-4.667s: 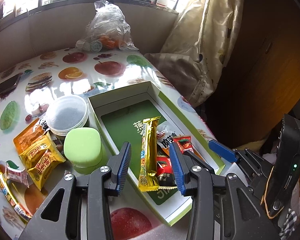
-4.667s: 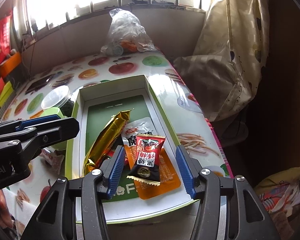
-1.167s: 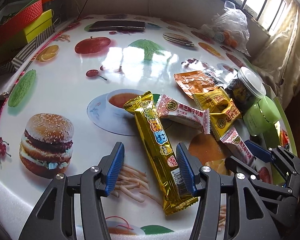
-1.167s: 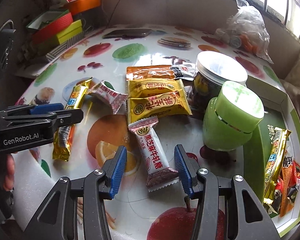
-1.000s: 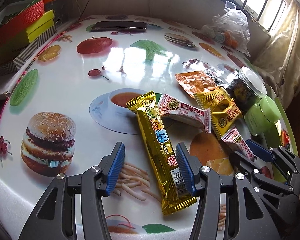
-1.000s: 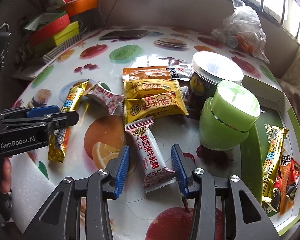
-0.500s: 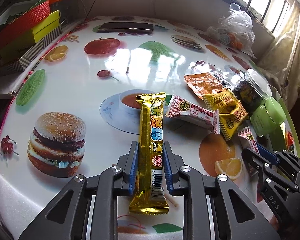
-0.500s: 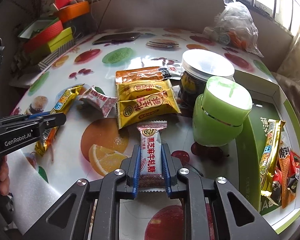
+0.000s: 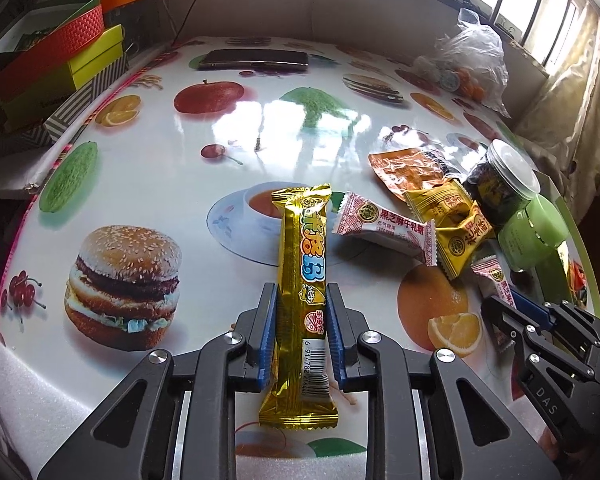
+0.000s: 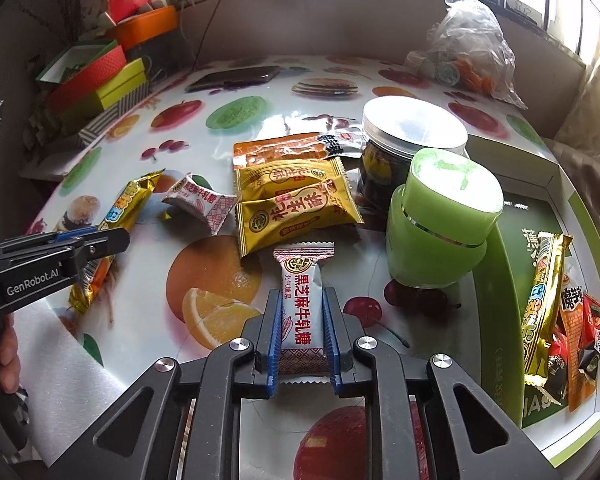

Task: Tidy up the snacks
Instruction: 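Lift both held snacks and carry them over the green gift box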

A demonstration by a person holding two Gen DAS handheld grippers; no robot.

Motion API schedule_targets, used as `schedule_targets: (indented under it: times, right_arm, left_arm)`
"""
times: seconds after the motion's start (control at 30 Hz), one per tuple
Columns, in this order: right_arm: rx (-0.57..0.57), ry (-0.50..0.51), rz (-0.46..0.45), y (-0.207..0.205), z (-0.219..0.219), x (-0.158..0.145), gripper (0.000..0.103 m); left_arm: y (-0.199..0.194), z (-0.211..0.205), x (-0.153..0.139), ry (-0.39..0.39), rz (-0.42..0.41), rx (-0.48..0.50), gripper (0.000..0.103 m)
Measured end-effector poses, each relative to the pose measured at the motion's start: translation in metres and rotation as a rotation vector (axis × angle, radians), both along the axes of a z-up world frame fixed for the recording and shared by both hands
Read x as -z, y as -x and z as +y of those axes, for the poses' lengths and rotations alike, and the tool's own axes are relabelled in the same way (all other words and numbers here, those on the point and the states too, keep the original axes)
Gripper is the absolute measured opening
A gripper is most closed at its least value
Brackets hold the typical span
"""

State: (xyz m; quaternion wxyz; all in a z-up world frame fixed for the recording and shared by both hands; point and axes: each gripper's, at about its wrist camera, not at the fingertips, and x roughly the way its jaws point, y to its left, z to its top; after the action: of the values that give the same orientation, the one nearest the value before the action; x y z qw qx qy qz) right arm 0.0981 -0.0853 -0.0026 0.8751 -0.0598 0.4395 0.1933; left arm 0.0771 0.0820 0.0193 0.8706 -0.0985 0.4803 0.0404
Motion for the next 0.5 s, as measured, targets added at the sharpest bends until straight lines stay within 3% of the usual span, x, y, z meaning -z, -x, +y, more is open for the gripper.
schedule_targets:
  times: [0.5]
  right_arm:
    - [-0.006,-0.043,-0.018,0.008,0.0,-0.014,0.017]
  left_arm:
    - [0.008,-0.004,-0.018,-0.003,-0.037,0.015,0.024]
